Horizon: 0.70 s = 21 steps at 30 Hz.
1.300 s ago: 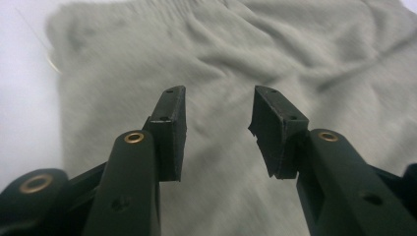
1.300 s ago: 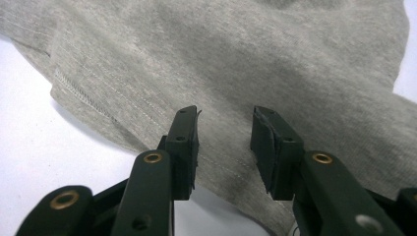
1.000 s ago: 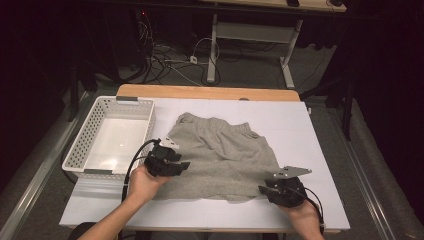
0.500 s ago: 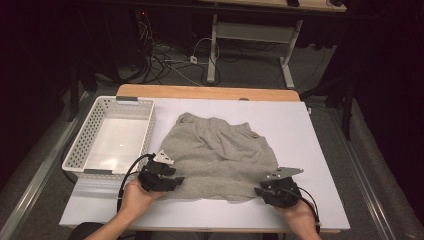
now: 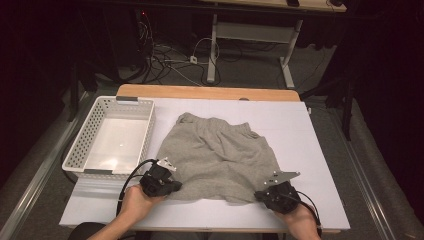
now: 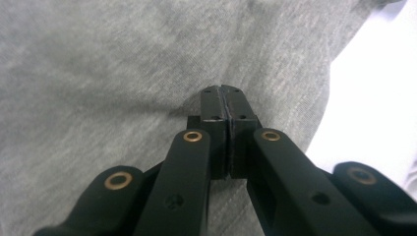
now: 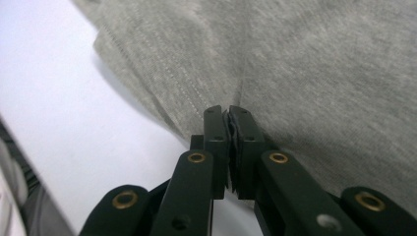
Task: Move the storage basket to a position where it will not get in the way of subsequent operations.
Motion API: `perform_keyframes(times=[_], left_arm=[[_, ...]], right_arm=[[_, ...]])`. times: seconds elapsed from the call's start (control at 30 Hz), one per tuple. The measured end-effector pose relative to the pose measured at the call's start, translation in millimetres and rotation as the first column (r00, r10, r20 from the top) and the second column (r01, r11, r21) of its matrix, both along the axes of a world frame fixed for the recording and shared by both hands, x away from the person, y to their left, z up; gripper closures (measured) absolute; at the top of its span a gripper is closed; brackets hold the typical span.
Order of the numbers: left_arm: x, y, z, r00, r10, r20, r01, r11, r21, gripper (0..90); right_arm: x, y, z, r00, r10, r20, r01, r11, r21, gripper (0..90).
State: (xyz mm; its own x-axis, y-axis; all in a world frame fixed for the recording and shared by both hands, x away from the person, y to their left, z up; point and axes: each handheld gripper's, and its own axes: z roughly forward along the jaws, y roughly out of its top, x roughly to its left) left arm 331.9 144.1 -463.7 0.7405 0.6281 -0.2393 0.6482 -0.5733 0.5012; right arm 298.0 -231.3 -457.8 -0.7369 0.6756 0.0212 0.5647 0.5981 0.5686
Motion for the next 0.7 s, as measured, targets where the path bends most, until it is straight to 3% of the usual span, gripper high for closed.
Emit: perform_keyframes(times=[0.17,0.27,0.33,0.47,0.6,0.7], left_arm=[[-5.8,4.8,1.3,0.9999,-0.007,-0.01,0.007,1.0,-0.003,87.3],[-10.8,10.0,4.6,0.9996,0.012,0.026,-0.011,0.9995,-0.028,84.2],[-11.4,13.4,7.1,0.9983,0.031,0.05,-0.029,0.9986,-0.046,73.1],[-7.6,17.8,8.4,0.9936,0.091,0.067,-0.085,0.9932,-0.08,63.2],[-6.4,19.4,11.5,0.9886,0.119,0.092,-0.111,0.9897,-0.091,58.5],[-8.1,20.4,12.4,0.9861,0.125,0.11,-0.116,0.9894,-0.088,56.5]], right_arm=[[-6.2,1.2,0.4,0.9998,0.016,-0.011,-0.016,0.9999,0.002,87.6],[-6.6,1.6,1.7,0.9998,0.021,0.001,-0.021,0.9997,0.014,83.1],[-3.8,-0.2,8.8,0.9997,0.005,0.024,-0.006,0.9985,0.054,79.2],[1.4,-2.3,18.0,0.9981,-0.022,0.057,0.016,0.9955,0.094,76.4],[18.1,-1.3,25.1,0.9947,-0.057,0.085,0.047,0.9918,0.119,75.0],[43.3,0.0,29.5,0.9898,-0.102,0.099,0.089,0.9876,0.129,72.2]])
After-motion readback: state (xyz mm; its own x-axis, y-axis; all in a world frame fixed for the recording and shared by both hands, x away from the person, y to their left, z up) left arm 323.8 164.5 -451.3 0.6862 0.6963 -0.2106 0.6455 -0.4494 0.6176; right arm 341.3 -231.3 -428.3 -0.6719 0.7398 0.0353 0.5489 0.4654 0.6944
